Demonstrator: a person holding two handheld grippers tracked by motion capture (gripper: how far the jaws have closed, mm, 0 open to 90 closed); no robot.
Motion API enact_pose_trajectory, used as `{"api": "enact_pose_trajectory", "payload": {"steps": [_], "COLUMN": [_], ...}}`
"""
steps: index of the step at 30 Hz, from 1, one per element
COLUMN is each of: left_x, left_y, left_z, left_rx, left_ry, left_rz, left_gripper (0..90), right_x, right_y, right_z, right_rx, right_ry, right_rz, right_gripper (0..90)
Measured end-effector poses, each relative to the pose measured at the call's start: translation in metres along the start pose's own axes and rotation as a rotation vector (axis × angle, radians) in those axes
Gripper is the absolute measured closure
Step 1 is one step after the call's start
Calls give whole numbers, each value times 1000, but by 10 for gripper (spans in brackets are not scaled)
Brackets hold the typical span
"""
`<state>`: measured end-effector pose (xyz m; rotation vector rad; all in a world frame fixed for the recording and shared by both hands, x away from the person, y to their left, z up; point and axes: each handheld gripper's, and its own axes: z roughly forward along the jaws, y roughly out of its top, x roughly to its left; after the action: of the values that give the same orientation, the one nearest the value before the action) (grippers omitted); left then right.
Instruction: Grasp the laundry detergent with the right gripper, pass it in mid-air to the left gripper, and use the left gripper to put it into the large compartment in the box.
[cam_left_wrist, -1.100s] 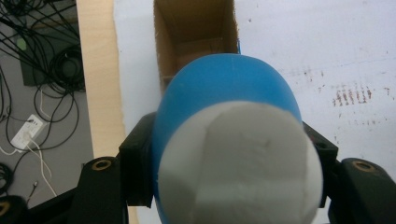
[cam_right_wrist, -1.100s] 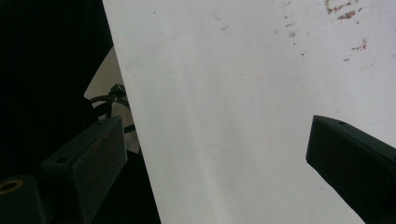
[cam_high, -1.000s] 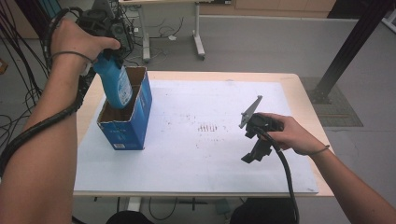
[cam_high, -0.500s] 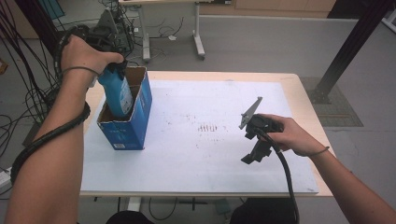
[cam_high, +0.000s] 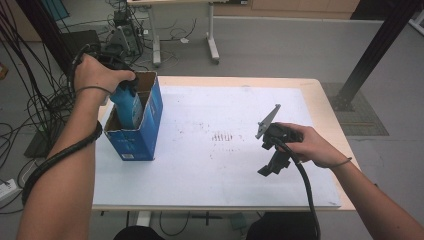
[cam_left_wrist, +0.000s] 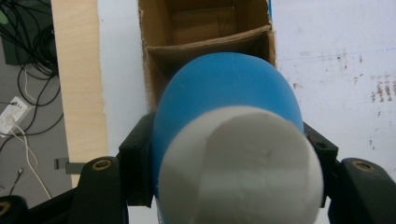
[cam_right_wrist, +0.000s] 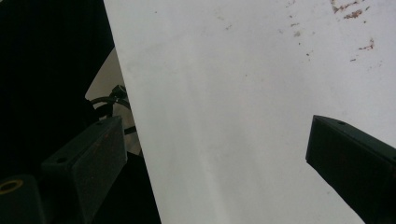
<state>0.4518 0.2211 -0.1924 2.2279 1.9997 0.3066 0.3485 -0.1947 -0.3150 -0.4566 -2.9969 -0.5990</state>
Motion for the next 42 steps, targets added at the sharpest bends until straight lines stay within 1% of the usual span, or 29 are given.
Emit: {"api": "enact_pose_trajectory", "payload": {"steps": [5,11,14,17,21,27,29,33,38,42], "left_x": [0,-3,-3,-3,-2,0,1,1,1,1], "left_y": [-2,-4,-6,-7,-9,-13,-14,-15,-16,-17], "left_z": [12,22,28,34,43,54,58,63,69,74], "left_rx": [13,17,17,23,40,47,53,55,72,76], "left_ry": [-10,4,-3,-6,-8,-14,-16,-19,-26,-30], "left_rz": [-3,-1,-5,-9,-15,-20,-20,-21,-15,-19], "left_gripper": [377,377,377,377,377,377,377,377,377,377], "right_x": [0,0,1,1,1,2,1,1,1,2], "right_y": [-1,-1,0,0,-1,-2,-2,-2,-1,-1], "right_z": [0,1,1,2,1,2,2,2,2,2], "right_rx": [-5,-3,-4,-4,-9,-3,-7,-7,-6,-5], "right_ry": [-2,-3,-3,0,2,1,0,1,0,-2], "right_rz": [4,6,0,4,3,13,7,8,8,8], "right_gripper": [46,46,46,46,45,45,45,44,43,43]}}
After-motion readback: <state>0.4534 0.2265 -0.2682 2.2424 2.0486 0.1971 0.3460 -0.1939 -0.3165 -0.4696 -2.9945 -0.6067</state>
